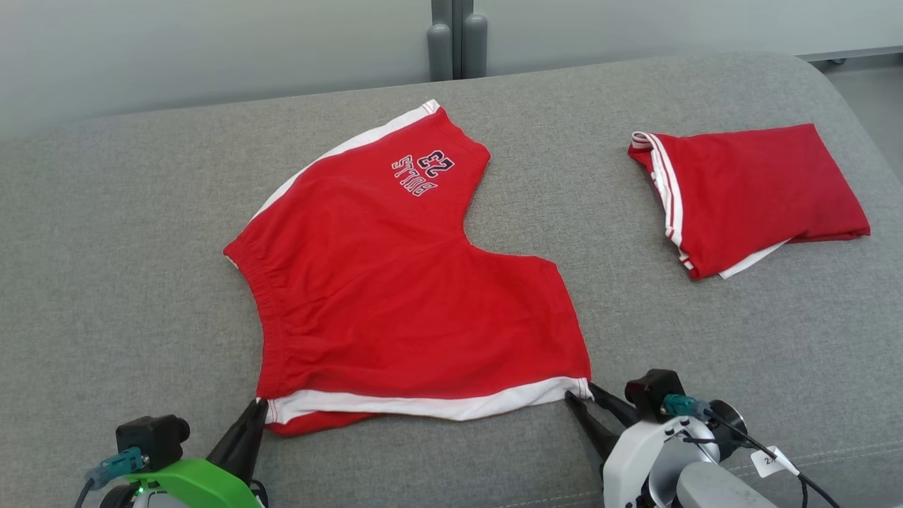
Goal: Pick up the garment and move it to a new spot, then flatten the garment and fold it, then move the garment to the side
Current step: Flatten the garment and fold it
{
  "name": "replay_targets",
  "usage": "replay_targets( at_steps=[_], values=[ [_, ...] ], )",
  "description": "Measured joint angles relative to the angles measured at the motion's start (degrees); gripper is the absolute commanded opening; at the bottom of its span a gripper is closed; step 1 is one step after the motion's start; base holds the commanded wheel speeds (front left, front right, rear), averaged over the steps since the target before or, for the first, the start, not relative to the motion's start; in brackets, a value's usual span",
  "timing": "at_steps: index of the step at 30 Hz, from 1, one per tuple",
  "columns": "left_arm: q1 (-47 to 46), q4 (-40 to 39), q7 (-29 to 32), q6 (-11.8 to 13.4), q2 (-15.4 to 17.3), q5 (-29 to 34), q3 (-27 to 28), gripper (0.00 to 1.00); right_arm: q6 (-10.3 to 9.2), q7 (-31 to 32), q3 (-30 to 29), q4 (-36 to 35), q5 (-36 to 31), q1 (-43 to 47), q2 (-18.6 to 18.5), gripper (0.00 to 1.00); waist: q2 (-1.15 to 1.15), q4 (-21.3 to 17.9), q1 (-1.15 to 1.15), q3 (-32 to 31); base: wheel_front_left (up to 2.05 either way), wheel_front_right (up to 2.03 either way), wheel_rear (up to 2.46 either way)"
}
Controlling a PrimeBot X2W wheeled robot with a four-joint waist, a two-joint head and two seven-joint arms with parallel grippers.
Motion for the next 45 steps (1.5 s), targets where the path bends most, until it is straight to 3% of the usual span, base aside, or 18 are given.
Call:
replay_targets(
  at_steps=[1, 3, 6, 13, 23, 30, 45],
  values=[
    [0.00, 0.02, 0.00, 0.00, 0.00, -0.09, -0.03, 0.00, 0.00, -0.07, 0.33, 0.31, 0.11, -0.12, 0.02, 0.41, 0.00, 0.02, 0.00, -0.05, 0.00, 0.00, 0.00],
    [0.00, 0.07, -0.01, 0.00, 0.00, -0.13, -0.09, 0.00, -0.01, -0.29, 0.99, 0.82, 0.38, -0.28, 0.05, 0.29, 0.00, 0.06, 0.00, -0.15, 0.00, 0.00, 0.00],
    [0.01, 0.07, -0.53, 0.00, -0.04, -0.15, -0.05, 0.00, 0.00, -0.42, 1.10, 1.07, 0.57, -0.57, 0.14, 0.00, 0.00, 0.11, 0.00, -0.24, 0.00, 0.00, 0.00],
    [-0.02, -1.09, -4.55, 0.00, -2.30, -2.58, 2.82, 0.00, 0.01, -2.09, -3.25, -0.64, 4.21, -1.91, 0.49, 0.00, 0.00, 0.00, 0.00, -0.75, 0.00, 0.00, 0.00],
    [-0.44, -5.91, -10.18, 0.00, -5.77, -4.69, 4.88, 0.00, 0.01, -2.75, -6.97, -12.96, 6.88, -4.69, -1.83, 0.00, 0.00, -1.58, 0.00, -3.17, 0.00, 0.00, 0.00],
    [1.23, -8.64, -11.17, 0.04, -6.13, -4.80, 5.77, 0.00, 0.01, -2.77, -8.18, -24.20, 7.53, -2.43, -3.39, 0.00, 0.00, -2.45, 0.00, -5.66, 0.00, 0.00, 0.00],
    [9.45, -18.93, -11.67, 1.92, -6.05, -4.20, 6.64, 0.00, 0.04, -2.86, -7.50, -40.79, 6.01, 5.02, -13.59, 0.00, 0.00, -2.89, 0.00, -8.00, 0.00, 0.00, 0.00]
  ],
)
